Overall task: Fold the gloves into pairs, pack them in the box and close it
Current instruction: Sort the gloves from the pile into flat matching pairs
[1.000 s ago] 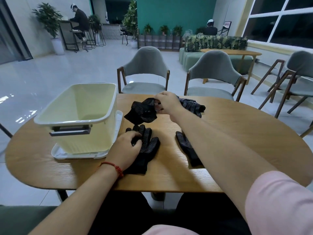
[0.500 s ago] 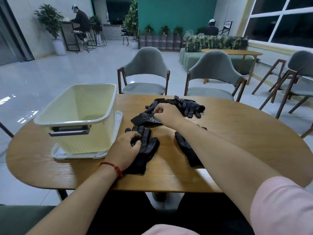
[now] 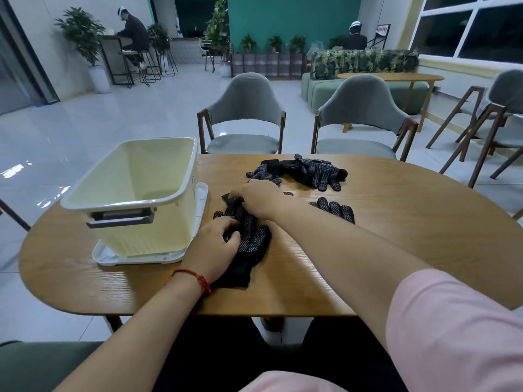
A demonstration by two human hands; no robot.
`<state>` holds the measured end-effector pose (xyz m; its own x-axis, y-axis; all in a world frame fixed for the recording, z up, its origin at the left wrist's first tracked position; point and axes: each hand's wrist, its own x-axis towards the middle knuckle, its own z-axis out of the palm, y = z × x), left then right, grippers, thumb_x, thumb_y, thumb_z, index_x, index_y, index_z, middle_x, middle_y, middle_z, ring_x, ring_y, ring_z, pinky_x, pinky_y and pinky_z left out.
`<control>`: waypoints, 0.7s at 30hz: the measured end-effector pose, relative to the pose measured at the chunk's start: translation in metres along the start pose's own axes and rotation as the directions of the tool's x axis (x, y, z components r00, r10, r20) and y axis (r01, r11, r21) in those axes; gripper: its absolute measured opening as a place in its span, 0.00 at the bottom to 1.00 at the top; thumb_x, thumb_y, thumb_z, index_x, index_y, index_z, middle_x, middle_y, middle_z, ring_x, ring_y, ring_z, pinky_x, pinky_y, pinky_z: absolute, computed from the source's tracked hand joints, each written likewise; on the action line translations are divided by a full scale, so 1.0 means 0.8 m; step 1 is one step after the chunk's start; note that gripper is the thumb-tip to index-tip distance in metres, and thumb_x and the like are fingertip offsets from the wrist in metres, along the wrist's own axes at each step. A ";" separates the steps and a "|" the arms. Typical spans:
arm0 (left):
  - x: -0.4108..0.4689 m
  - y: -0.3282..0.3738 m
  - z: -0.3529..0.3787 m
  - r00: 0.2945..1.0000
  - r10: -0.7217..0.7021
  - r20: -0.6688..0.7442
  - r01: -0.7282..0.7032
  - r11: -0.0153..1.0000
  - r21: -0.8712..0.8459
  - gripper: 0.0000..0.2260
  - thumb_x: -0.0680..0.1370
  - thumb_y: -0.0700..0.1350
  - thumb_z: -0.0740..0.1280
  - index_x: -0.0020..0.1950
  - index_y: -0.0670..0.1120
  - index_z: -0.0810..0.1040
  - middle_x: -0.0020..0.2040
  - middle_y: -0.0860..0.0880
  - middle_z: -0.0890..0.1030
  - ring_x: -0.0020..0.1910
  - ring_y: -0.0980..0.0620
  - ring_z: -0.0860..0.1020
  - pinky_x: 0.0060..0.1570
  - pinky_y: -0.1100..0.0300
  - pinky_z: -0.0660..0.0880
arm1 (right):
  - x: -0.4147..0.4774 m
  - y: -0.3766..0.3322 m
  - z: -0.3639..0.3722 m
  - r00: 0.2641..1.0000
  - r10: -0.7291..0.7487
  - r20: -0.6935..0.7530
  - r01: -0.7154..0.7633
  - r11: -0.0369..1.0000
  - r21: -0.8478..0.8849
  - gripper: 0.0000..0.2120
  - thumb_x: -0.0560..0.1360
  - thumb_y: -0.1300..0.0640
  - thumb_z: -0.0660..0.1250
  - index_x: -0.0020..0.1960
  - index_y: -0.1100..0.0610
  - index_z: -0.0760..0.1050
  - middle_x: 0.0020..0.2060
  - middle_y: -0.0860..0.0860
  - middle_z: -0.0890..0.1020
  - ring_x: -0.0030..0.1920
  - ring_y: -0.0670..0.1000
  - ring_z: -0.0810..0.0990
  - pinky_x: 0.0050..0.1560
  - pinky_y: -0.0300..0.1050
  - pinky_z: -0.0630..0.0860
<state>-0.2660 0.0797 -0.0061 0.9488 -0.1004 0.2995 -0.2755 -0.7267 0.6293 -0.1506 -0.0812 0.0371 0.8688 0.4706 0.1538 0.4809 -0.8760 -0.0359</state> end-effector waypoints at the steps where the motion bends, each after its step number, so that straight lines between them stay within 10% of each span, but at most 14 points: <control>1: 0.000 0.000 0.000 1.000 -0.002 0.005 0.002 1.000 -0.001 0.13 0.81 0.46 0.68 0.65 0.50 0.83 0.64 0.55 0.82 0.63 0.56 0.77 0.59 0.65 0.67 | 0.001 0.000 0.000 0.999 0.008 -0.032 -0.008 1.000 -0.004 0.22 0.79 0.60 0.62 0.67 0.41 0.80 0.61 0.47 0.85 0.64 0.55 0.80 0.53 0.49 0.75; 9: -0.002 0.003 -0.003 0.999 0.013 0.049 -0.013 1.000 -0.002 0.13 0.82 0.46 0.67 0.66 0.52 0.81 0.63 0.58 0.80 0.59 0.60 0.75 0.59 0.66 0.68 | -0.016 0.038 -0.060 0.968 0.199 -0.152 -0.148 0.944 0.294 0.19 0.75 0.56 0.64 0.63 0.44 0.82 0.58 0.48 0.86 0.58 0.56 0.81 0.52 0.47 0.76; 16: 0.017 0.045 -0.021 0.996 -0.064 0.059 0.058 0.994 0.098 0.07 0.82 0.48 0.66 0.58 0.53 0.83 0.50 0.55 0.82 0.50 0.52 0.79 0.48 0.59 0.70 | -0.044 0.094 -0.131 0.892 0.446 -0.066 -0.223 0.565 0.794 0.08 0.79 0.57 0.67 0.52 0.50 0.85 0.41 0.50 0.83 0.37 0.51 0.79 0.34 0.42 0.75; 19: 0.023 0.097 -0.021 0.996 -0.085 -0.025 0.081 0.989 -0.120 0.15 0.85 0.53 0.61 0.49 0.50 0.85 0.43 0.55 0.85 0.46 0.54 0.82 0.44 0.60 0.73 | -0.062 0.105 -0.151 0.894 0.448 0.011 -0.203 0.383 0.901 0.10 0.82 0.59 0.68 0.61 0.53 0.83 0.53 0.56 0.85 0.38 0.53 0.86 0.32 0.41 0.78; 21: 0.034 0.136 -0.014 0.971 -0.164 0.173 0.228 0.854 -0.467 0.27 0.87 0.59 0.55 0.48 0.45 0.87 0.44 0.49 0.88 0.45 0.51 0.85 0.45 0.55 0.77 | -0.076 0.105 -0.164 0.903 0.426 0.049 -0.152 0.210 0.966 0.10 0.82 0.63 0.67 0.61 0.56 0.82 0.56 0.59 0.85 0.40 0.56 0.89 0.35 0.43 0.81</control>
<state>-0.2715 0.0056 0.0783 0.9934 -0.0955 0.0632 -0.0912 -0.3259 0.9410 -0.1787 -0.1971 0.1541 0.9955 0.0572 0.0749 0.0829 -0.1543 -0.9845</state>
